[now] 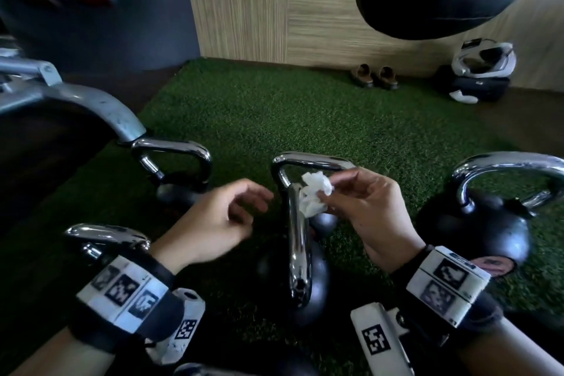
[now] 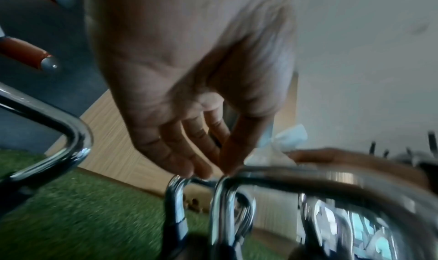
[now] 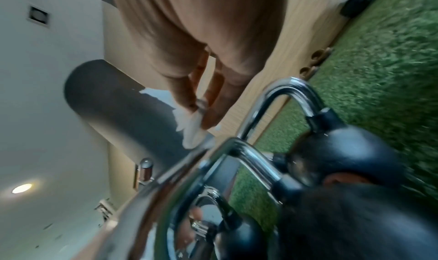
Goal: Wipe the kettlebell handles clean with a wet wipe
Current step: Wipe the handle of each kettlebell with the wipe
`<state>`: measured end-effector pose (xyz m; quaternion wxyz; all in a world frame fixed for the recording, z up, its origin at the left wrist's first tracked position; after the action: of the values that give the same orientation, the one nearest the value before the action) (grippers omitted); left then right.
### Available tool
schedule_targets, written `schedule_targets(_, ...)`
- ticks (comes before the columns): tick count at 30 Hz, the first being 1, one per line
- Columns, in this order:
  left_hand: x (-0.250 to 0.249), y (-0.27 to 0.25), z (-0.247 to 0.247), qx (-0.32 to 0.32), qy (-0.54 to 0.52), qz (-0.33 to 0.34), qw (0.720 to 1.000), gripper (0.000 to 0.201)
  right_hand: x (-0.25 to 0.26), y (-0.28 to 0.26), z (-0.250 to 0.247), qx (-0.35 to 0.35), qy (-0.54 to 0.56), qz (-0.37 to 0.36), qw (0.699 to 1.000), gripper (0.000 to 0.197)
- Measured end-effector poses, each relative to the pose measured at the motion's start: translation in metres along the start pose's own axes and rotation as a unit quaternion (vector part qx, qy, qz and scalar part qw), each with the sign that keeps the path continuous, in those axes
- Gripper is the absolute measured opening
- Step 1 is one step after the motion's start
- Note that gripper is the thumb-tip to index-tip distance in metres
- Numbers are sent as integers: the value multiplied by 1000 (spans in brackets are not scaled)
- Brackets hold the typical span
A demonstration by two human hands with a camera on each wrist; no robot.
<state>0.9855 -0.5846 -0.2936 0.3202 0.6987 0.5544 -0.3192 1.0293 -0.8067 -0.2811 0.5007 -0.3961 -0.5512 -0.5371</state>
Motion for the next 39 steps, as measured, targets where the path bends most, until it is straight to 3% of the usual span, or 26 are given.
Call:
schedule_targets(3,39,-9,50,129,92,-51,986,92,-40,3,-17,-67,-49,59,995,32)
schedule_targets(5,43,-13,81,180,110,-20,977,115,-63,4,-23,-92,-106,78,987,25)
schedule_targets(9,50,-13,111,166,113,6,980,147,-89,4,-19,-92,-115,127,981,11)
schedule_targets(11,51,-12,115,138,122,3,983,153,-92,4,-12,-73,-120,129,982,9)
schedule_targets(14,50,-11,116,102,119,8,988,155,-93,9,-7,-57,-154,104,981,12)
schedule_targets(18,56,-10,115,79,122,2,989,152,-107,15,-2,-20,-147,126,981,35)
schedule_targets(21,53,-10,114,70,116,12,991,145,-107,21,1,-2,-181,116,977,18)
schedule_targets(28,42,-10,109,63,113,34,991,135,-81,28,2,-9,-143,61,988,22)
schedule_targets(32,48,-8,111,80,138,24,987,140,-90,25,5,2,-124,86,989,20)
schedule_targets(39,45,-2,108,92,128,47,986,128,-56,32,7,-7,-122,-40,992,24)
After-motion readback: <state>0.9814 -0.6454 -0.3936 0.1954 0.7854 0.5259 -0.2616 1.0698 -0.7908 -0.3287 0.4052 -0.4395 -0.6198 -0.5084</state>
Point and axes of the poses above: each hand's wrist, its own y-axis towards the middle knuckle, its own z-axis out of the palm, x = y × z, the point moved 9 cm from there along y, towards the middle knuckle, and after that the axes turned 1 degree about -y, right-handed, at the moved point
